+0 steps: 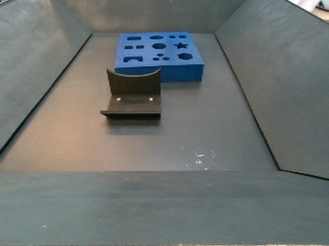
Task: Pick up the arch object. Move up. Place the arch object on the fixture. Regrasp the arch object. Rotate the arch object. Move to above the board. Insert the arch object.
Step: Insert the arch object.
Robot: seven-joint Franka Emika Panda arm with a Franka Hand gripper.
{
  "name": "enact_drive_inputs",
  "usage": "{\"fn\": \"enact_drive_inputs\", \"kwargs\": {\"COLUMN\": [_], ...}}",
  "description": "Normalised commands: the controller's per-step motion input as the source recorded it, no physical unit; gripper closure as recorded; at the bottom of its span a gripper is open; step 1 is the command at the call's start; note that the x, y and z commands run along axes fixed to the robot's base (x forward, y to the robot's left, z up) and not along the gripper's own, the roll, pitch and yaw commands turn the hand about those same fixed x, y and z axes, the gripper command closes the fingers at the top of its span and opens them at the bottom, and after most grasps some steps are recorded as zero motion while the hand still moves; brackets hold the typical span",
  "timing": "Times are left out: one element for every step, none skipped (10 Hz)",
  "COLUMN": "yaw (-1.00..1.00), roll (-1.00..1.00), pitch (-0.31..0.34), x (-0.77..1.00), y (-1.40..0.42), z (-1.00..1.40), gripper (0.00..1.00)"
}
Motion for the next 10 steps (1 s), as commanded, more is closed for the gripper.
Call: {"fn": "enact_drive_inputs", "kwargs": {"yaw": [0.12,0.16,0.29,0.29,0.27,0.23,0.15,-0.02,-0.19,-0.30], "roll": [0.03,0.08,0.27,0.35,0.33,0.29,0.19,0.14,0.12,0.10], "pitch": [-0.031,0.000,0.110,0.180,0.191,0.186,0.134,0.099,0.076,0.060], "x": [0.91,0.93,0.79,0.79,0.82,0.87,0.93,0.90,0.84,0.75], "y": [0.27,0.25,0.00,0.00,-0.03,-0.03,0.00,0.00,0.00,0.00], "z": [-0.33,-0.33,-0.34,-0.37,-0.42,-0.48,-0.61,-0.50,-0.47,-0.43], "gripper": [1.00,1.00,1.00,1.00,1.00,1.00,1.00,1.00,1.00,1.00]}}
